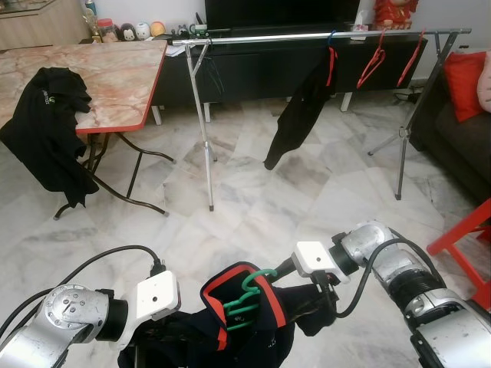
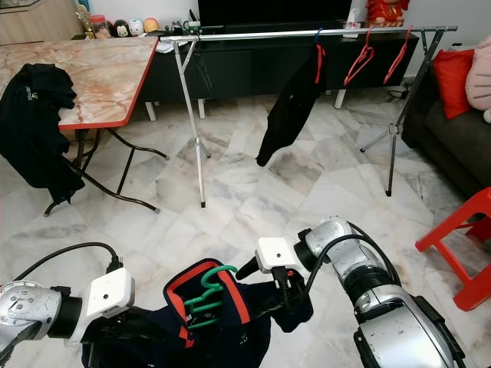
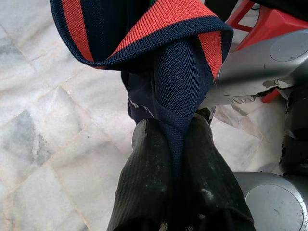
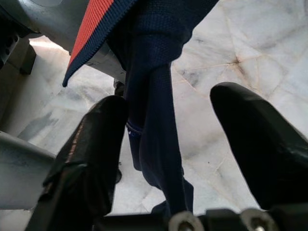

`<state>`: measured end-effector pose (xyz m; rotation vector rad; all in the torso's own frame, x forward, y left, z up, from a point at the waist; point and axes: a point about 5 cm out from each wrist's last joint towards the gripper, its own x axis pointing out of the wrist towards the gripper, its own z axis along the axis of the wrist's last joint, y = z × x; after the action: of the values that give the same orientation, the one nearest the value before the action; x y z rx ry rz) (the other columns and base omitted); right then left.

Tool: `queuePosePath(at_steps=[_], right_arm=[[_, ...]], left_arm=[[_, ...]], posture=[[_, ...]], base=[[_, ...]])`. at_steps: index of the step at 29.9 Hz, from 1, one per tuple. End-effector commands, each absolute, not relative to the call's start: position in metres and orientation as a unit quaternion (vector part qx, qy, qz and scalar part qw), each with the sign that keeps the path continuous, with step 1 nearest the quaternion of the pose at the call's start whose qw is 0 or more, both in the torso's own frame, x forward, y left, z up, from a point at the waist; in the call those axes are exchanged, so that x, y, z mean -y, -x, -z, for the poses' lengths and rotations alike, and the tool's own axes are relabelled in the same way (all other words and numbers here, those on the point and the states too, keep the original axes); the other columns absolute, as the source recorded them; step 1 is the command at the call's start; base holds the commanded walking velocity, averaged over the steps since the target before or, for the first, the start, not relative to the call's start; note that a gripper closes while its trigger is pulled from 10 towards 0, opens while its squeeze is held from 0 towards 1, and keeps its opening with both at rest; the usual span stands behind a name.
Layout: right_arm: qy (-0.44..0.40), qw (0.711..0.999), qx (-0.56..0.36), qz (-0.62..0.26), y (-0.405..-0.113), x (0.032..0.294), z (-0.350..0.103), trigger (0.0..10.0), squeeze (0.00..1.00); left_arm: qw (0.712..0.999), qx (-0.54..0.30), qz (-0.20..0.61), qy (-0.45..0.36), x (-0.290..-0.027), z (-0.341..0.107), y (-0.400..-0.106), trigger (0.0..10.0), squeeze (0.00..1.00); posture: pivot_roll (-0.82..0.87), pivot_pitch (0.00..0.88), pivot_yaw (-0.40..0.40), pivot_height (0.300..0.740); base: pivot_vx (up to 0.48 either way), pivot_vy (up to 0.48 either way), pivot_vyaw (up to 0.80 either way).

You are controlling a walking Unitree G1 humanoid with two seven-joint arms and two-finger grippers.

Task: Hang hanger

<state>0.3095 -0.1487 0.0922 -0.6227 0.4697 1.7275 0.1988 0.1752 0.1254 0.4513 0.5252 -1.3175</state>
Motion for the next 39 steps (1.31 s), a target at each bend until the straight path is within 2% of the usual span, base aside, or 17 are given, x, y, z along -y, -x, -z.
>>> queuePosePath(at_steps=[1, 39], right_arm=[[0.259, 0.586, -0.198, -0.742, -0.3093, 0.148, -0.0924, 0.0, 0.0], [0.242, 0.578, -0.198, -0.754, -0.3071, 0.1431, -0.0911, 0.0, 0.0]], left_arm=[[0.734, -0.218, 0.607, -0.211, -0.1702, -0.1339, -0.2007, 10.0, 0.0], [0.735, -0.207, 0.607, -0.219, -0.1664, -0.1383, -0.2056, 10.0, 0.0]], posture=[[-0.01, 0.0, 0.005, 0.74], [-0.01, 0.0, -0.002, 0.74]], base=[[0.0, 0.0, 0.0], [0.0, 0.0, 0.0]])
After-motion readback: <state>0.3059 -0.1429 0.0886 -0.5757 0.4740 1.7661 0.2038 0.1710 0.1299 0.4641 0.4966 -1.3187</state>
